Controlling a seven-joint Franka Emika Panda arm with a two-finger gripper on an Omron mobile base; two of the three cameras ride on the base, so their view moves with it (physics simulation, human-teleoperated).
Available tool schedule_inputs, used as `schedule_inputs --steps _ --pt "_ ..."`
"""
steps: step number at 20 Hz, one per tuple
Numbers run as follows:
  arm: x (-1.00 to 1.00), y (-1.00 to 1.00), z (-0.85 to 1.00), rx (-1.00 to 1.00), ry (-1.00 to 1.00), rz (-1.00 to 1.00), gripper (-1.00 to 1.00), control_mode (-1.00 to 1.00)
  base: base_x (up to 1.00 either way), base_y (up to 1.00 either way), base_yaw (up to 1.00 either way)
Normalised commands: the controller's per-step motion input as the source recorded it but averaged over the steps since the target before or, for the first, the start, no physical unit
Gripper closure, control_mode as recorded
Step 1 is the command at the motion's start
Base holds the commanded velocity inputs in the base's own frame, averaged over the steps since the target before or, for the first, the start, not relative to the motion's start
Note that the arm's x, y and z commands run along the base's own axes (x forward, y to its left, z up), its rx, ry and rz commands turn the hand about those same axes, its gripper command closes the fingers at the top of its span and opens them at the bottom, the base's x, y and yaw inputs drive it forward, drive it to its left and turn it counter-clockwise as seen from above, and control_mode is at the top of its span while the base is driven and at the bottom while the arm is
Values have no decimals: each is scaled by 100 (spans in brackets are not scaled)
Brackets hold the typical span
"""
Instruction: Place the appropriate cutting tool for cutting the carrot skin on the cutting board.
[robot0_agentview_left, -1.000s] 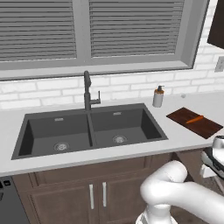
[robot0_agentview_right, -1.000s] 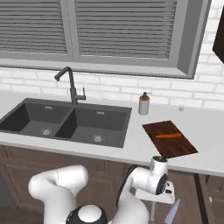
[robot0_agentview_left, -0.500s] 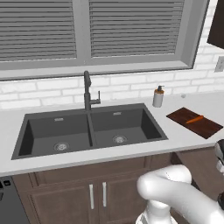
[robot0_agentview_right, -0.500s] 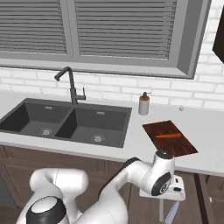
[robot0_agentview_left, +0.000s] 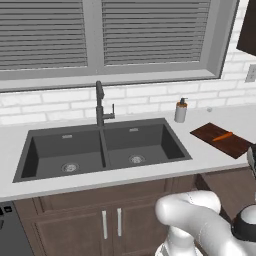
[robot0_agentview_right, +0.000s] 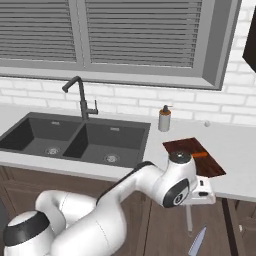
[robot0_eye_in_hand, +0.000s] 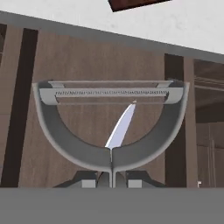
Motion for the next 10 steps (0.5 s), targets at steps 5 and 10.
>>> schedule_inputs --steps 5,10 --pt "77 -6 48 0 -1 7 100 -100 0 0 0" --pt "99 -11 2 2 0 7 100 -100 0 0 0"
